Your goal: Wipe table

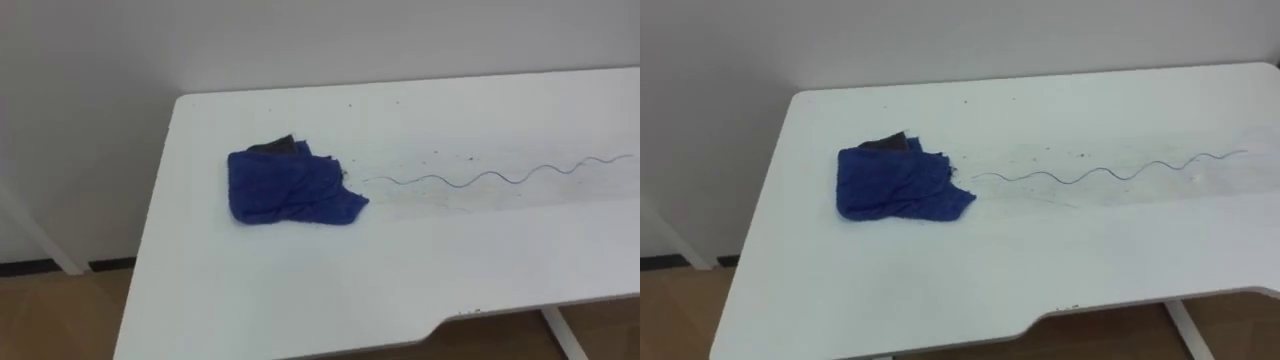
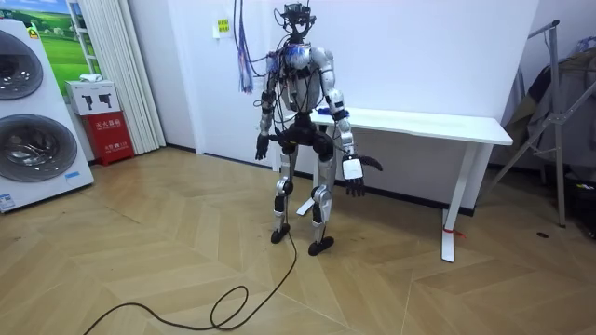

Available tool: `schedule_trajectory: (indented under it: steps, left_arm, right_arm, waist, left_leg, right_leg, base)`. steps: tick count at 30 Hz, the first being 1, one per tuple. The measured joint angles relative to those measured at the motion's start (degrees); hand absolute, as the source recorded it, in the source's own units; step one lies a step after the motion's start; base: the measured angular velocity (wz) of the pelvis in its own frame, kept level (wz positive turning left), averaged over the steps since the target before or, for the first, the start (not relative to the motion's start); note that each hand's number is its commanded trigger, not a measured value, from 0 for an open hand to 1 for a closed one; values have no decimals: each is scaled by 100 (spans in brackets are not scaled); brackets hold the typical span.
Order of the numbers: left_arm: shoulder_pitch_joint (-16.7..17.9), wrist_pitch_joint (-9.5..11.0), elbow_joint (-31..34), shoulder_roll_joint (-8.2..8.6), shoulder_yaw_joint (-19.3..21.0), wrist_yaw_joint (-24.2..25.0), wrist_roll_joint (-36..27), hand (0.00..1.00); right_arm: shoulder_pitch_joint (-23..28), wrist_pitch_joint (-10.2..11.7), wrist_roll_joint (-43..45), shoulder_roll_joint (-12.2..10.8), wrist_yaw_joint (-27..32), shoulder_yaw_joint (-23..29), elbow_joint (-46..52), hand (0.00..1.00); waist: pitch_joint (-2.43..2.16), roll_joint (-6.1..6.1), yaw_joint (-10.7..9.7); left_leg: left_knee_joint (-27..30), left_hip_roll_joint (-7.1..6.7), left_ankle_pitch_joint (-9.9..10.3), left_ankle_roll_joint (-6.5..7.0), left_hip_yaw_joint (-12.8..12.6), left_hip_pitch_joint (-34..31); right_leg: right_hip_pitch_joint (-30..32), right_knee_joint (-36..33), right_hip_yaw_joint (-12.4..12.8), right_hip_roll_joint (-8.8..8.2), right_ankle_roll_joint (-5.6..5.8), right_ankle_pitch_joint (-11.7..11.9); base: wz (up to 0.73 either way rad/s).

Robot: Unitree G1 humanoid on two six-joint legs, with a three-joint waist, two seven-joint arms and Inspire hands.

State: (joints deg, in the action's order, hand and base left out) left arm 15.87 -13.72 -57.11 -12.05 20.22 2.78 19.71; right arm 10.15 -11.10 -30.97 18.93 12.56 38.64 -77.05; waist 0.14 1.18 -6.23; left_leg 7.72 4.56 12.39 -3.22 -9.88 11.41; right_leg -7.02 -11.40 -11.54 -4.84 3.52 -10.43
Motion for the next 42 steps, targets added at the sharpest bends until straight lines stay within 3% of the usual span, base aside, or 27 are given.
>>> schedule_trajectory:
  steps: [4,13,17,20,21,25,27,35,42]
  left_arm:
    - [-75,62,20,-163,11,-1,-8,0]
    - [-101,232,201,-185,-95,-2,-17,0]
    - [-141,238,176,-187,-320,-2,-1,0]
    - [-193,253,193,-148,-534,-4,-2,0]
    - [-203,254,195,-150,-672,-17,-48,0]
    - [-232,254,192,-111,-1094,-37,-145,0]
    - [-242,255,193,-105,-1204,-54,-147,0]
    - [-300,305,184,-45,-1618,-98,-156,0]
    - [-453,336,160,-16,-1842,-102,-157,0]
  right_arm:
    - [-336,204,-763,256,721,380,456,0]
    - [-906,416,-539,268,2105,305,2284,0]
    - [-1044,413,679,267,2648,-277,4397,0]
    - [-1240,446,2231,270,2810,-771,5811,0]
    - [-1254,526,2649,269,2859,-1020,6304,0]
    - [-1256,648,3761,252,2853,-1757,7217,0]
    - [-1287,652,4090,195,2800,-2122,7526,0]
    - [-1753,640,5285,176,2344,-3340,8043,0]
    - [-1811,625,6549,162,1608,-4505,8599,0]
  waist:
    - [-21,60,-30]
    - [-14,136,-117]
    - [-1,117,45]
    - [-13,79,160]
    - [8,105,221]
    - [30,136,458]
    - [11,170,666]
    - [12,63,959]
    - [-7,112,1235]
  left_leg:
    - [2,-7,2,4,-231,-19]
    - [7,-20,2,6,-245,-96]
    - [15,-25,0,8,-250,-194]
    - [40,-21,0,8,-258,-230]
    - [54,-16,0,8,-257,-230]
    - [56,-11,0,8,-244,-232]
    - [59,-9,0,8,-217,-287]
    - [103,6,0,8,-69,-375]
    - [103,6,-1,9,68,-389]
  right_leg:
    - [197,-136,204,2,-6,-6]
    - [293,-129,221,-3,-4,-6]
    - [465,-241,304,1,-6,-5]
    - [501,-254,297,2,-8,-4]
    - [486,-249,296,6,-9,-3]
    - [461,-217,213,-2,-15,1]
    - [501,-221,194,-4,-16,2]
    - [501,-218,46,-13,-21,4]
    - [405,-190,-65,-20,-20,4]
  base:
    - [-27]
    - [-1]
    - [-13]
    - [0]
    - [5]
    - [9]
    - [6]
    - [8]
    - [8]
